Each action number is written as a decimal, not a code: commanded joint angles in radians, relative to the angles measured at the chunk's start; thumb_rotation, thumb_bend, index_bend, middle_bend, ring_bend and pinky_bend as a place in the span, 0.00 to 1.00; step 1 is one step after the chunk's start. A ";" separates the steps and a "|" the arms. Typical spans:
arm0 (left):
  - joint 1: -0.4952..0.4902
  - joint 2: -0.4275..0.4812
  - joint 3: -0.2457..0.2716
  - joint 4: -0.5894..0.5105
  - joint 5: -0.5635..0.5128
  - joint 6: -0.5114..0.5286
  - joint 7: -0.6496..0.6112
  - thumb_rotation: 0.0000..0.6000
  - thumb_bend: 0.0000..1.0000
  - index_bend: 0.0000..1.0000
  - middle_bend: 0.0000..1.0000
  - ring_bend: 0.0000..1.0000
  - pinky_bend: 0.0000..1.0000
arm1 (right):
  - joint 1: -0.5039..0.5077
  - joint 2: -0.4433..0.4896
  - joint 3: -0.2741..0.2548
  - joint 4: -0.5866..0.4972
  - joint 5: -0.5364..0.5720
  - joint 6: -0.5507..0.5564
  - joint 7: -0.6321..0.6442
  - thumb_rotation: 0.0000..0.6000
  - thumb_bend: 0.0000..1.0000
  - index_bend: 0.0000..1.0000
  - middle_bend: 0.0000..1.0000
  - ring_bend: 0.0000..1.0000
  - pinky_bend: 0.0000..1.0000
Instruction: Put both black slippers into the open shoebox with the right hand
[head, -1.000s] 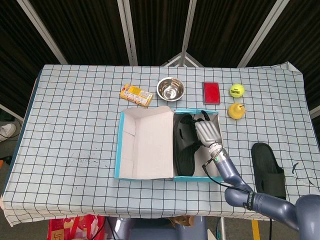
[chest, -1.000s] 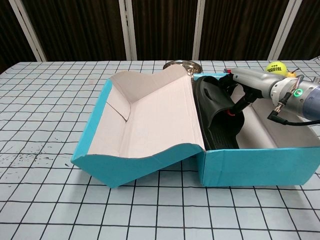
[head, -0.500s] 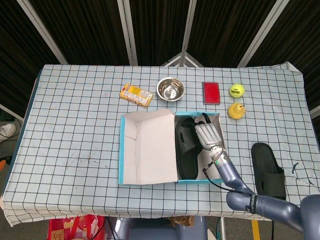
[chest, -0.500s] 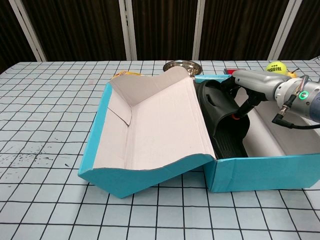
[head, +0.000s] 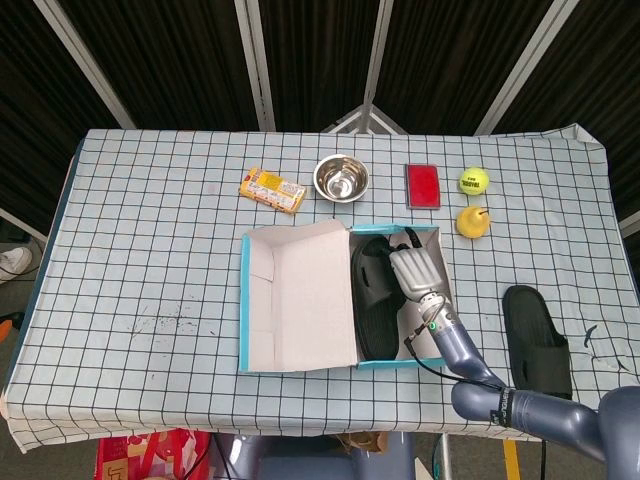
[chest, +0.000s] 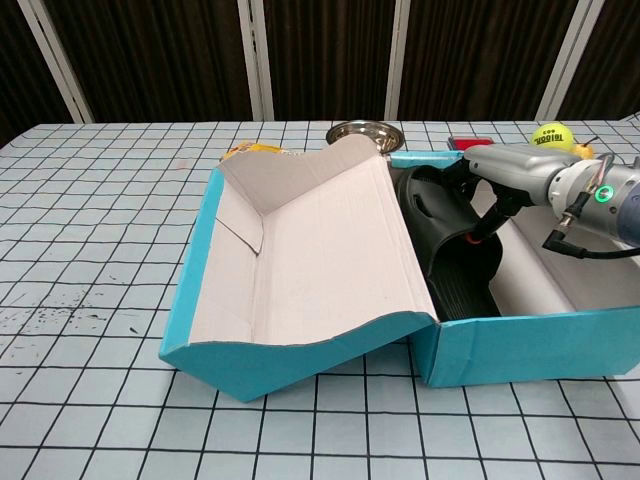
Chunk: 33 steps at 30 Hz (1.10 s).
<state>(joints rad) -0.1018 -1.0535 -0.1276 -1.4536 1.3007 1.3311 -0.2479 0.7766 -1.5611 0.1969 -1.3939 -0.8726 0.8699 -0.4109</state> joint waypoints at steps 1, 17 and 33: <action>0.000 0.000 0.000 -0.001 0.000 0.001 0.001 1.00 0.33 0.01 0.00 0.00 0.07 | 0.005 0.009 -0.006 -0.008 0.011 -0.011 -0.009 1.00 0.54 0.70 0.68 0.31 0.00; 0.000 0.001 0.001 -0.001 0.000 0.002 -0.001 1.00 0.33 0.01 0.00 0.00 0.07 | 0.020 0.032 -0.009 -0.041 0.021 -0.011 -0.005 1.00 0.54 0.70 0.66 0.28 0.00; 0.000 0.002 0.002 -0.002 0.003 0.004 -0.002 1.00 0.33 0.01 0.00 0.00 0.07 | 0.058 0.113 -0.022 -0.125 0.119 -0.049 -0.059 1.00 0.30 0.35 0.31 0.10 0.00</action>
<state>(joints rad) -0.1017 -1.0519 -0.1259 -1.4553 1.3034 1.3346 -0.2500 0.8267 -1.4582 0.1785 -1.5099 -0.7658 0.8269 -0.4591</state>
